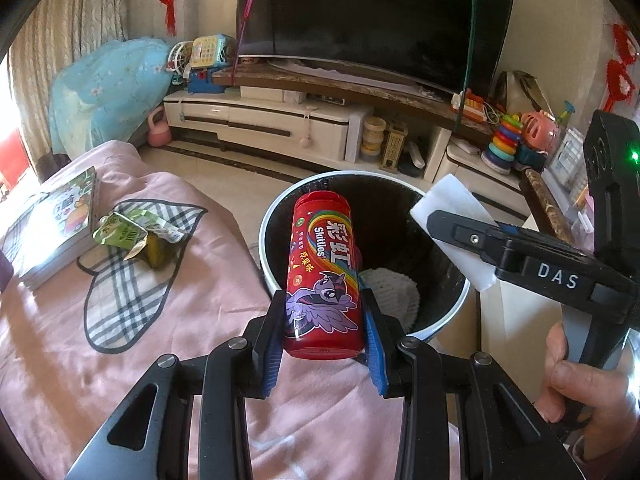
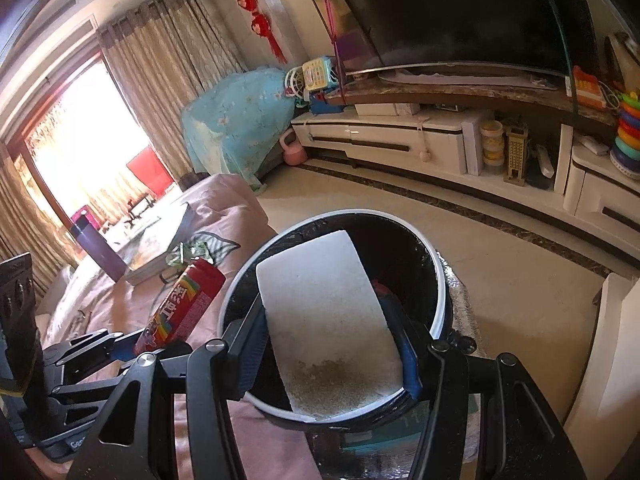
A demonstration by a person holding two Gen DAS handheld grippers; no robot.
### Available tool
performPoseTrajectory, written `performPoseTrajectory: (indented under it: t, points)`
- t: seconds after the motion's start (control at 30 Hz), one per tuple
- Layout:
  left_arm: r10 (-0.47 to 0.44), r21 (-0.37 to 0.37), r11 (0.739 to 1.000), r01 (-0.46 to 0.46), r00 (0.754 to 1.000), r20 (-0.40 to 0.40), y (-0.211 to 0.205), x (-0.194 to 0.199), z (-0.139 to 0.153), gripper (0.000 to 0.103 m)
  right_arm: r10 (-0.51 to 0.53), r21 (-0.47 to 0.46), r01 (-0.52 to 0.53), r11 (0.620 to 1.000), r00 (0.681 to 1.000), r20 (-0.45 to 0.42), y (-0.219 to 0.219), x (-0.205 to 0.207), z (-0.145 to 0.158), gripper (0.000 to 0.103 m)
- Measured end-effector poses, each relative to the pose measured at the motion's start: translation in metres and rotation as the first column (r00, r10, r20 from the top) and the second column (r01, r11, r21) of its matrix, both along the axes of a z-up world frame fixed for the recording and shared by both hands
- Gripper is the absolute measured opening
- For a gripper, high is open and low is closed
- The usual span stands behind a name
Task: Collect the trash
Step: 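Carry the red tube and white sponge over the bin and open both tools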
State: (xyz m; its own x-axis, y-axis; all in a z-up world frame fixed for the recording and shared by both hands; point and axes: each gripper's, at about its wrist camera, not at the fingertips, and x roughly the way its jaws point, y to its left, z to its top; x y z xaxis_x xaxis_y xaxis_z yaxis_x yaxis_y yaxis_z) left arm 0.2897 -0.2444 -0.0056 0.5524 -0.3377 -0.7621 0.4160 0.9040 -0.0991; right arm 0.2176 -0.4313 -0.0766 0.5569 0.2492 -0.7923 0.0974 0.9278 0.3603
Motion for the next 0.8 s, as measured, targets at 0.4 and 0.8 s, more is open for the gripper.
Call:
performPoseTrajectory:
  t: [0.4,0.8]
  points:
    - [-0.008,0.014,1.0,0.008,1.0,-0.028,-0.015,0.014,-0.008,0.034,0.034,-0.029,-0.036,0.999,0.998,-0.059,0.005,0.022,-0.014,0.057]
    - [-0.018,0.029,0.999,0.02,0.997,-0.07,-0.025,0.029,-0.015,0.034,0.036,-0.016,-0.038,0.999,0.994,-0.104,0.0,0.033,-0.026,0.059]
